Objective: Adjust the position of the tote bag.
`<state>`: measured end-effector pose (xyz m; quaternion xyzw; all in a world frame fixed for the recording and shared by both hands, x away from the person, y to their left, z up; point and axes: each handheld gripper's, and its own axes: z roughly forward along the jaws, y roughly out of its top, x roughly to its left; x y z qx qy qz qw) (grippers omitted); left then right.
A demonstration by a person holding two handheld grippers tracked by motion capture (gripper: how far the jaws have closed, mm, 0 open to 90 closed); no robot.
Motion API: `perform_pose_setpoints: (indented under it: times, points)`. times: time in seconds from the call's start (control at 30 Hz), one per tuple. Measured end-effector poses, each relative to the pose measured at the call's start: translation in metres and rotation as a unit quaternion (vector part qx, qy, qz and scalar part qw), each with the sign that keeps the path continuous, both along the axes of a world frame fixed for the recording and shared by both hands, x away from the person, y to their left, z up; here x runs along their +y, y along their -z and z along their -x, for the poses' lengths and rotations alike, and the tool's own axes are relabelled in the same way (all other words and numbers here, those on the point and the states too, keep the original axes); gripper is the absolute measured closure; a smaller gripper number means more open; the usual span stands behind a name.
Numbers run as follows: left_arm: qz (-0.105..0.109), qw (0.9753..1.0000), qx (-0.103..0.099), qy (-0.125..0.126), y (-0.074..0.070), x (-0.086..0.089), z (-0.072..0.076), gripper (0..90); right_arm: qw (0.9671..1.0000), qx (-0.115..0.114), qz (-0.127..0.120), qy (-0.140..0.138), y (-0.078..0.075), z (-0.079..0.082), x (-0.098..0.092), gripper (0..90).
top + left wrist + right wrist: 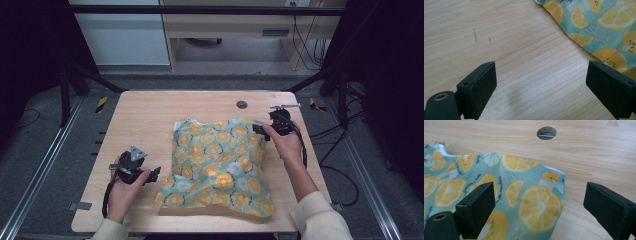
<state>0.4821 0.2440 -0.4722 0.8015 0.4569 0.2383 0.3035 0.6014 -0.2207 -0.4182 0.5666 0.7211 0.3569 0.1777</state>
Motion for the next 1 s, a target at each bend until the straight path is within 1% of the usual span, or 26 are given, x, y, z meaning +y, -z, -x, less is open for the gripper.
perform_pose_setpoints:
  times: [0.03, 0.07, 0.1, 0.13, 0.23, 0.27, 0.3, 0.33, 0.37, 0.47, 0.53, 0.57, 0.63, 0.67, 0.7, 0.73, 0.77, 0.8, 0.83, 0.87, 0.9, 0.93, 0.97, 1.0]
  points:
    - [-0.001, 1.0000, 0.000, 0.002, 0.000, -0.001, 0.000, 9.8, 1.0000, 0.000, 0.000, 0.000, 0.000, 0.000, 0.000, 10.4]
    - [-0.002, 1.0000, -0.001, 0.004, -0.001, -0.002, 0.001, 9.8, 1.0000, 0.008, 0.004, 0.003, 0.002, -0.007, 0.002, 10.9]
    - [-0.002, 1.0000, -0.001, 0.004, -0.001, -0.002, 0.001, 9.8, 1.0000, 0.008, 0.004, 0.003, 0.002, -0.007, 0.002, 10.9]
    - [-0.003, 1.0000, -0.001, 0.006, -0.001, -0.002, 0.001, 9.8, 0.9999, 0.014, -0.001, 0.005, 0.005, -0.012, 0.003, 11.8]
    - [-0.001, 1.0000, -0.002, 0.007, -0.001, -0.002, 0.002, 9.8, 0.9998, 0.019, -0.006, 0.006, 0.008, -0.015, 0.004, 12.6]
    - [0.000, 1.0000, -0.003, 0.008, -0.001, -0.002, 0.002, 9.8, 0.9996, 0.027, 0.004, 0.006, 0.012, -0.017, 0.006, 12.6]
    - [0.000, 1.0000, -0.003, 0.008, -0.001, -0.002, 0.002, 9.8, 0.9995, 0.030, 0.014, 0.005, 0.015, -0.017, 0.006, 13.1]
    - [-0.002, 1.0000, -0.004, 0.008, -0.001, -0.003, 0.002, 9.8, 0.9993, 0.035, 0.016, 0.003, 0.017, -0.018, 0.007, 13.1]
    - [-0.002, 1.0000, -0.004, 0.008, -0.001, -0.003, 0.002, 9.8, 0.9993, 0.035, 0.016, 0.003, 0.017, -0.018, 0.007, 13.1]
    - [-0.002, 0.9999, -0.005, 0.010, -0.001, -0.005, 0.002, 9.8, 0.9987, 0.047, 0.019, -0.006, 0.023, -0.018, 0.008, 15.1]
    - [-0.002, 0.9999, -0.006, 0.009, -0.001, -0.005, 0.001, 9.8, 0.9983, 0.053, 0.016, -0.016, 0.027, -0.016, 0.009, 19.9]
    - [-0.001, 0.9999, -0.006, 0.008, -0.001, -0.005, 0.001, 10.1, 0.9976, 0.064, 0.016, -0.021, 0.031, -0.014, 0.010, 23.7]
    - [0.004, 0.9999, -0.007, 0.008, -0.002, -0.006, -0.001, 10.4, 0.9975, 0.062, 0.016, -0.031, 0.033, -0.011, 0.009, 34.9]
    - [0.006, 0.9999, -0.009, 0.009, -0.002, -0.007, -0.001, 10.6, 0.9976, 0.058, 0.017, -0.033, 0.032, -0.009, 0.009, 43.6]
    - [0.006, 0.9999, -0.009, 0.009, -0.002, -0.007, -0.001, 10.7, 0.9976, 0.058, 0.017, -0.033, 0.032, -0.009, 0.009, 43.6]
    - [0.015, 0.9997, -0.008, 0.014, -0.004, -0.009, -0.001, 10.8, 0.9984, 0.042, 0.012, -0.036, 0.031, -0.005, 0.008, 60.4]
    - [0.015, 0.9997, -0.008, 0.014, -0.004, -0.009, -0.001, 11.0, 0.9984, 0.042, 0.012, -0.036, 0.031, -0.005, 0.008, 60.4]
    - [0.019, 0.9996, -0.009, 0.017, -0.004, -0.010, -0.001, 11.4, 0.9981, 0.035, 0.012, -0.049, 0.029, -0.001, 0.006, 73.9]
    - [0.020, 0.9996, -0.010, 0.020, -0.005, -0.012, -0.002, 11.4, 0.9981, 0.035, 0.012, -0.049, 0.029, -0.001, 0.006, 73.9]
    - [0.024, 0.9993, -0.010, 0.027, -0.005, -0.016, -0.005, 12.2, 0.9980, 0.024, 0.010, -0.058, 0.027, 0.002, 0.005, 82.7]
    - [0.024, 0.9993, -0.010, 0.027, -0.005, -0.016, -0.005, 12.2, 0.9980, 0.024, 0.010, -0.058, 0.027, 0.002, 0.005, 82.7]
    - [0.019, 0.9992, -0.007, 0.033, -0.006, -0.018, -0.008, 12.3, 0.9975, 0.007, 0.013, -0.069, 0.024, 0.007, 0.005, 86.8]
    - [0.015, 0.9993, -0.004, 0.035, -0.007, -0.020, -0.012, 12.3, 0.9975, 0.007, 0.013, -0.069, 0.024, 0.007, 0.005, 86.8]
    - [0.016, 0.9993, -0.003, 0.034, -0.009, -0.022, -0.015, 13.0, 0.9960, -0.006, 0.027, -0.085, 0.019, 0.012, 0.007, 87.6]
